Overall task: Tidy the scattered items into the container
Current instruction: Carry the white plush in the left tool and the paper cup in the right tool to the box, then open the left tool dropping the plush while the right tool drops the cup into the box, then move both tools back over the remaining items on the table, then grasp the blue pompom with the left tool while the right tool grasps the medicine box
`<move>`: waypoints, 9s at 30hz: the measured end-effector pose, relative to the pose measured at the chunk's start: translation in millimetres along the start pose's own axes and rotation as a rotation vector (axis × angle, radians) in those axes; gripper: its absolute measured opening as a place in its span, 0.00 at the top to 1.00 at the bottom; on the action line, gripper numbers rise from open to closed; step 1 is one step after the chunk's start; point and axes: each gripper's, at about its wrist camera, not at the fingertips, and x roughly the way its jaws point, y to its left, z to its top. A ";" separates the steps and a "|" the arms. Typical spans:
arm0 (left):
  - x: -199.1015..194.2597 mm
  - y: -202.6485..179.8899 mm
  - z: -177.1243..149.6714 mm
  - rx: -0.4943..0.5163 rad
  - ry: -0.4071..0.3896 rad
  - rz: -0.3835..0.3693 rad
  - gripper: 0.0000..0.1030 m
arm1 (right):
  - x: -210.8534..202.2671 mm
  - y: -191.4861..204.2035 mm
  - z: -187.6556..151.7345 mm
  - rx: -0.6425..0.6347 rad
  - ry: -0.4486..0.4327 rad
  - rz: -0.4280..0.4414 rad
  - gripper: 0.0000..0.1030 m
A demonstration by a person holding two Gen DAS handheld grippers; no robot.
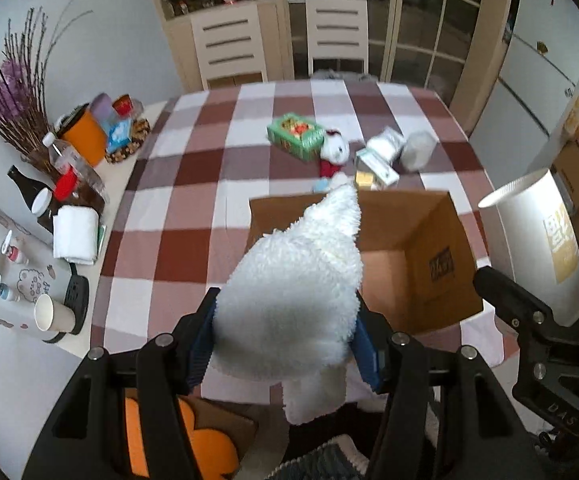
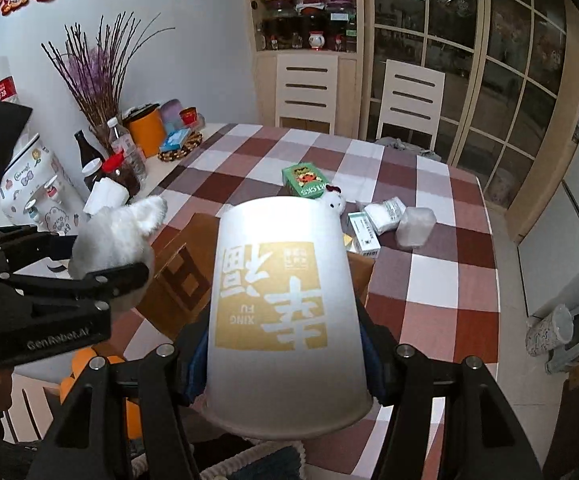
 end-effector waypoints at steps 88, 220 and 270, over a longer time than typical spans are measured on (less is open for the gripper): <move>48.6 -9.1 41.7 0.084 0.135 -0.077 0.38 | 45.7 -11.4 15.6 0.039 0.125 0.043 0.40; 325.1 80.8 207.9 0.227 0.202 -0.305 0.12 | 305.5 -149.5 38.3 -0.161 0.317 0.012 0.21; 341.7 -75.9 157.2 0.879 0.135 -0.410 0.22 | 352.0 -134.5 54.6 -0.207 0.329 0.049 0.35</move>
